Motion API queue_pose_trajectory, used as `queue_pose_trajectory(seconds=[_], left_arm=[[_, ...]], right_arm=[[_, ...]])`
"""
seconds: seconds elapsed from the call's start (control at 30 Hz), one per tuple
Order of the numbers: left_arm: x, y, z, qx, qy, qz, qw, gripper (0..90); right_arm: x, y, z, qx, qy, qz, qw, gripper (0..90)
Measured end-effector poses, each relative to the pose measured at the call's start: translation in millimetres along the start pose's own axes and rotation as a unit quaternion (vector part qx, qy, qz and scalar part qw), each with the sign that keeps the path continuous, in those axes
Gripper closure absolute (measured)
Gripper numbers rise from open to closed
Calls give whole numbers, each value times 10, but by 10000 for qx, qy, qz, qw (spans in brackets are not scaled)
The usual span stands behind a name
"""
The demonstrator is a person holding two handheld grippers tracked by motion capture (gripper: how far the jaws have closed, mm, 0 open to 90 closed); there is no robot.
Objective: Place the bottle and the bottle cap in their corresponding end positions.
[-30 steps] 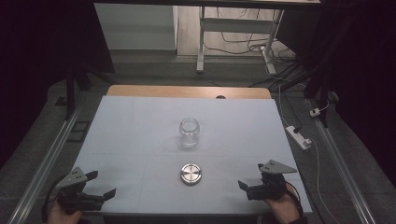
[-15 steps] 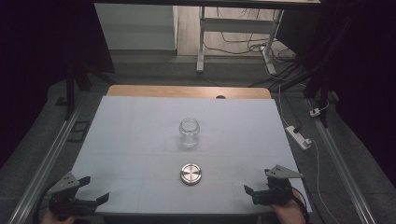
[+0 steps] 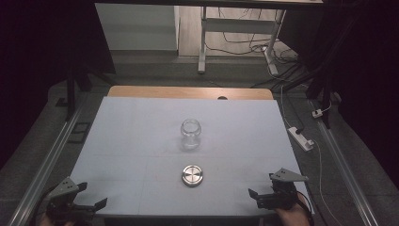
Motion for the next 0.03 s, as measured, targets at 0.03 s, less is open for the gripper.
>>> queue_pose_trajectory(seconds=[0.03], left_arm=[[-4,-1,-2,6,-15,17,10000,0]], right_arm=[[-2,-4,-2,14,-7,19,10000,0]])
Point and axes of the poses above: each handheld gripper's, and its own axes: x roughly backward along the jaws, y roughly out of its top, z roughly to its left, the point moved 10 cm from there along -x, roughly forward along the jaws, and after that the axes turned 9 degrees about -z, right-handed, at the moved point
